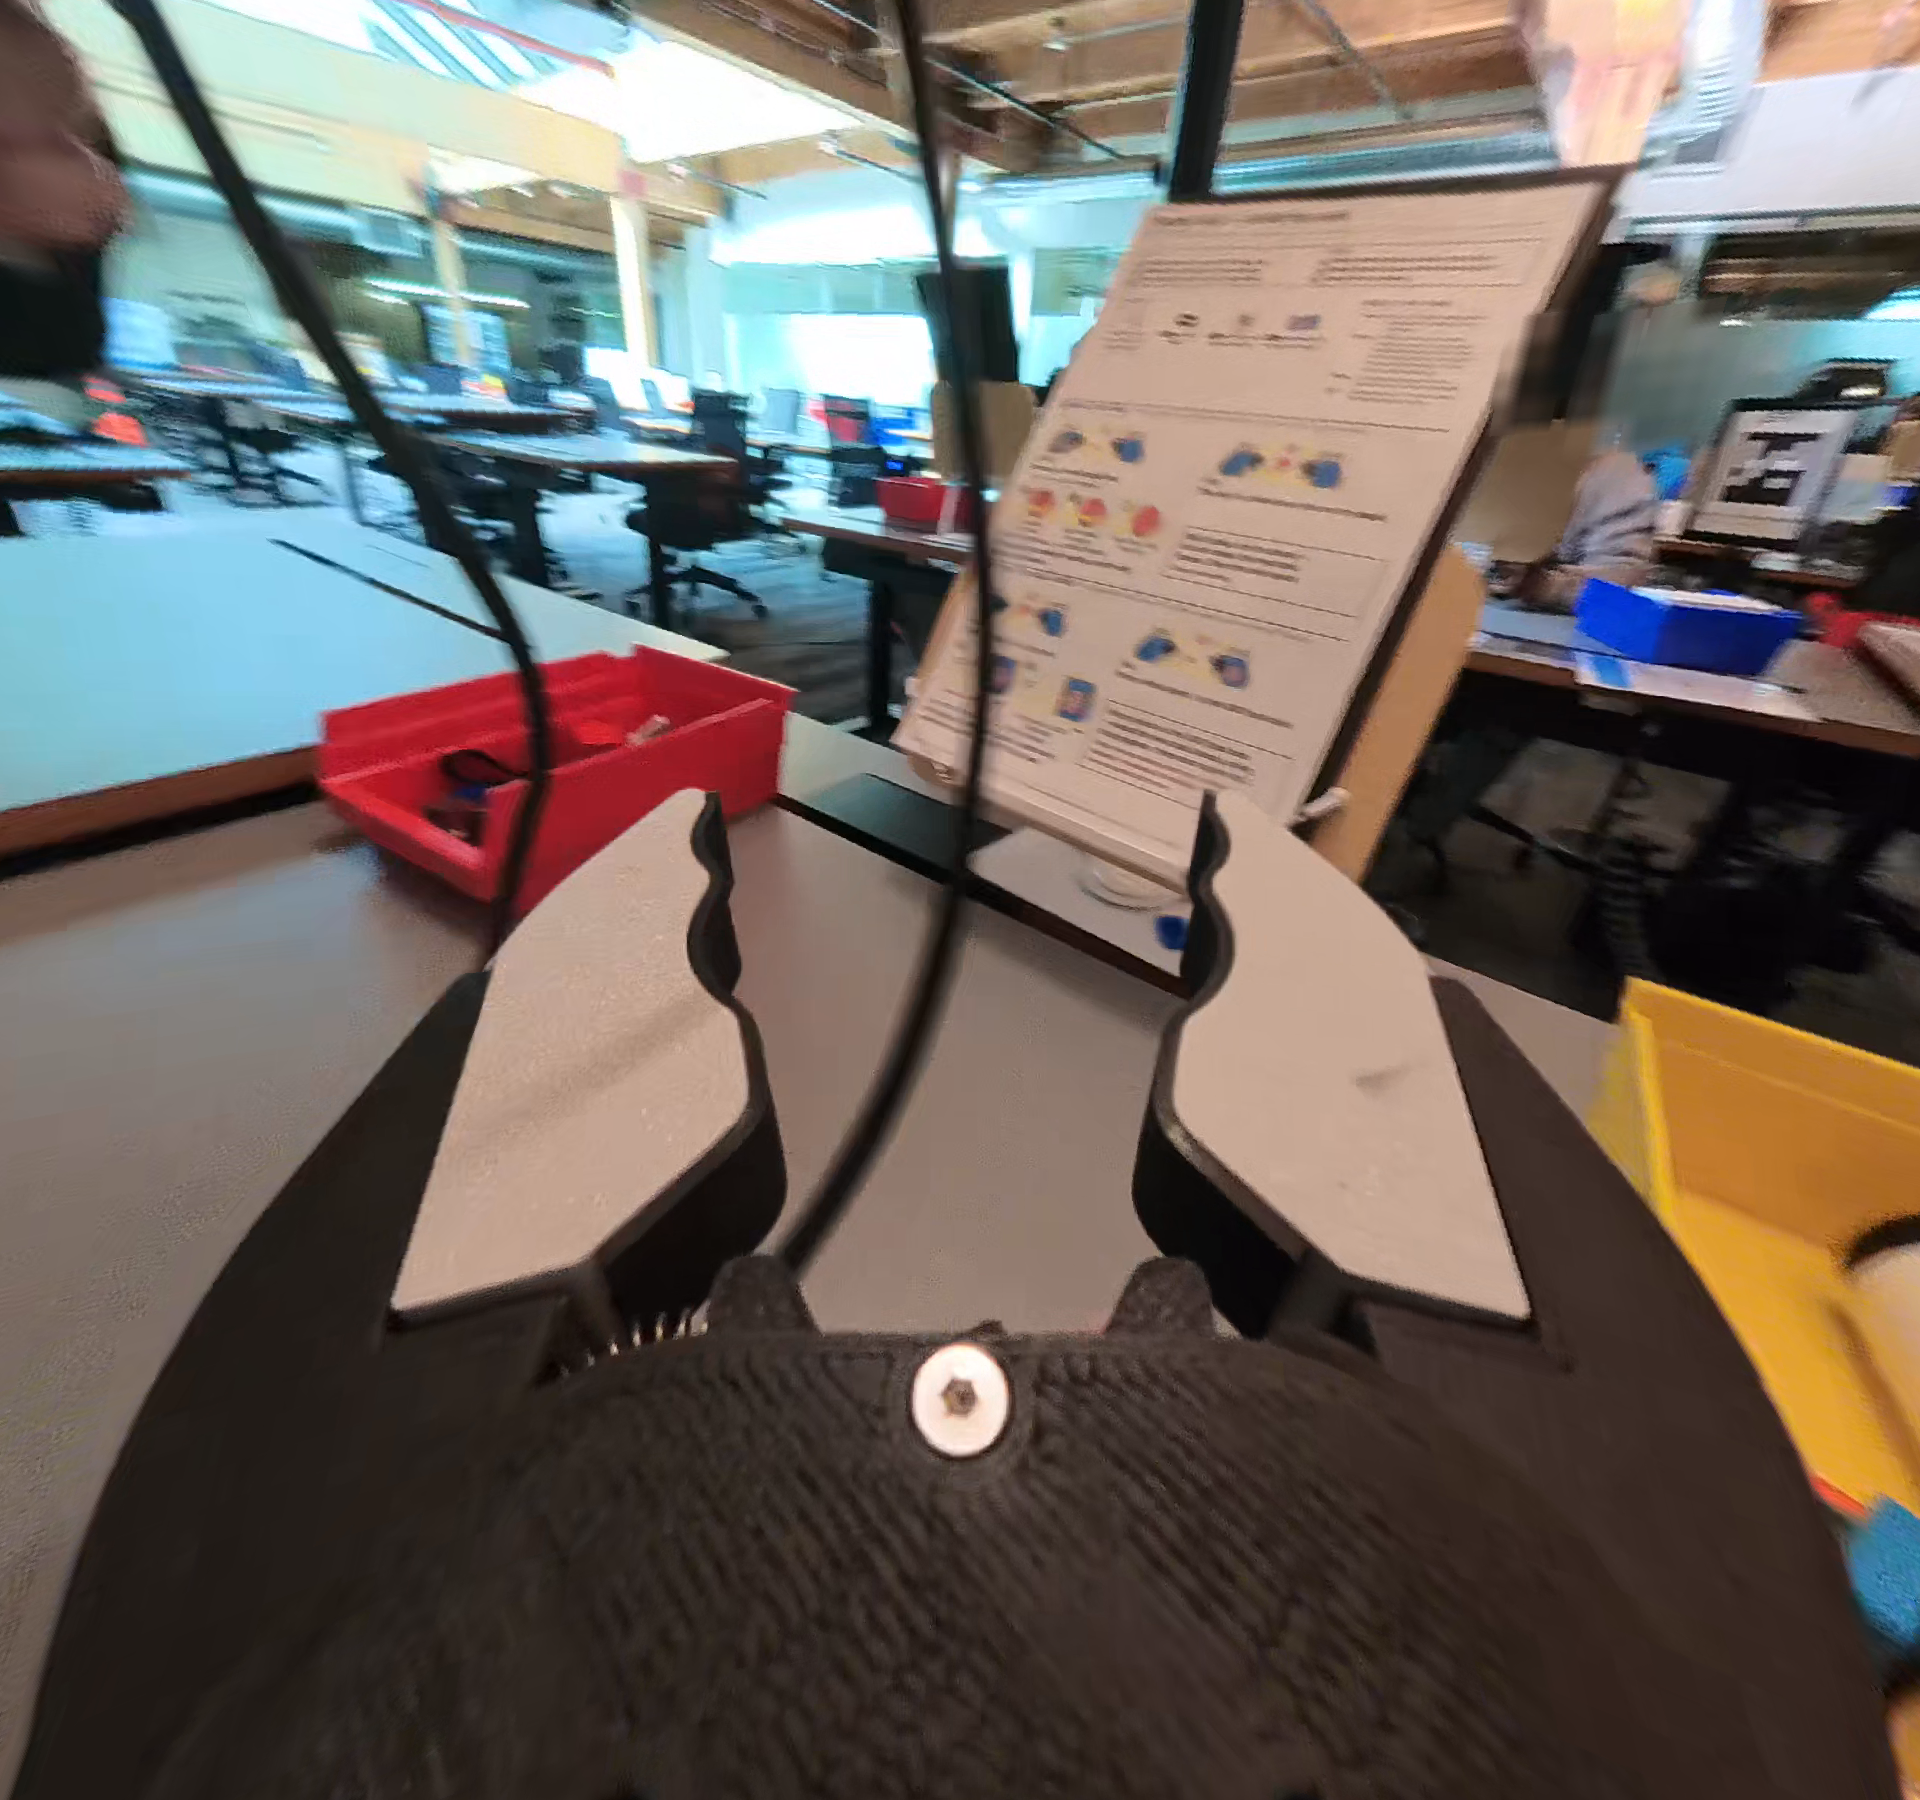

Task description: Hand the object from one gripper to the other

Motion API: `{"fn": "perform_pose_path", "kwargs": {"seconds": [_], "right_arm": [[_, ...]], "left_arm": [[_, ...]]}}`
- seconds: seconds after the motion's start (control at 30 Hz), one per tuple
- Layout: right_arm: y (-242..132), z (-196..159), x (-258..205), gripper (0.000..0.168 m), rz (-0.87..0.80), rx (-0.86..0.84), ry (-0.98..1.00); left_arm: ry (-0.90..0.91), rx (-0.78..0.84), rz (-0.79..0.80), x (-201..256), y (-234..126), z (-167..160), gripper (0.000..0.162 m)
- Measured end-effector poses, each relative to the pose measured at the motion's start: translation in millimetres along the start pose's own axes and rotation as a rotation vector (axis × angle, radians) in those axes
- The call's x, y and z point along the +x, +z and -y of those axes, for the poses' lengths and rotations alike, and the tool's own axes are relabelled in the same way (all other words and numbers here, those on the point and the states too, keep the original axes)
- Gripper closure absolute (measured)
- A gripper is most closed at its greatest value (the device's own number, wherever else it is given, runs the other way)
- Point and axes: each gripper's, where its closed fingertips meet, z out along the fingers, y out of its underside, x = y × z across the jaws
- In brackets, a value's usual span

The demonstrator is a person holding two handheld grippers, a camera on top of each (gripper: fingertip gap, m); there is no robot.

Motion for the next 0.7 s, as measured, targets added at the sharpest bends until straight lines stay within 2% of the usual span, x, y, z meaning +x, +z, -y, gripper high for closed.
{"fn": "perform_pose_path", "kwargs": {"seconds": [0.03, 0.07, 0.17, 0.27, 0.43, 0.5, 0.6, 0.63, 0.67, 0.7], "right_arm": [[0.2, -3.9, 6.8, 0.084, -0.046, 0.003, -0.003], [0.5, -7.5, 5.2, 0.105, -0.036, 0.006, 0.011], [-4.7, -22.2, -45.1, 0.168, 0.285, -0.043, 0.039], [-8.9, -39.4, -61.9, 0.168, 0.365, -0.148, 0.029], [-18.9, -42.7, -66.8, 0.168, 0.4, -0.102, -0.014], [-20.5, -43.5, -62.8, 0.155, 0.387, -0.076, 0.019], [-23.7, -43.9, -63.8, 0.149, 0.418, -0.032, 0.083], [-23.8, -43.9, -63.5, 0.149, 0.423, -0.017, 0.104], [-22.5, -45.1, -61.0, 0.167, 0.414, -0.008, 0.118], [-20.0, -47.4, -58.3, 0.168, 0.4, -0.01, 0.129]], "left_arm": [[-0.004, 0.001, -0.006, 2.1, 0.6, -1.3, 0.157], [-0.008, 0.001, -0.008, 3.2, 1.0, -2.7, 0.157], [-0.019, 0.0, -0.003, 3.6, 0.6, -5.9, 0.157], [-0.016, -0.014, 0.04, -2.9, -4.2, -9.7, 0.157], [-0.02, -0.035, 0.131, -17.9, -17.8, -17.2, 0.157], [-0.041, -0.028, 0.138, -20.6, -21.2, -19.6, 0.157], [-0.063, -0.019, 0.148, -24.7, -24.4, -20.9, 0.157], [-0.066, -0.017, 0.147, -25.3, -24.7, -20.9, 0.157], [-0.07, -0.012, 0.141, -24.9, -24.5, -20.3, 0.157], [-0.074, -0.008, 0.134, -23.9, -24.0, -19.6, 0.157]]}}
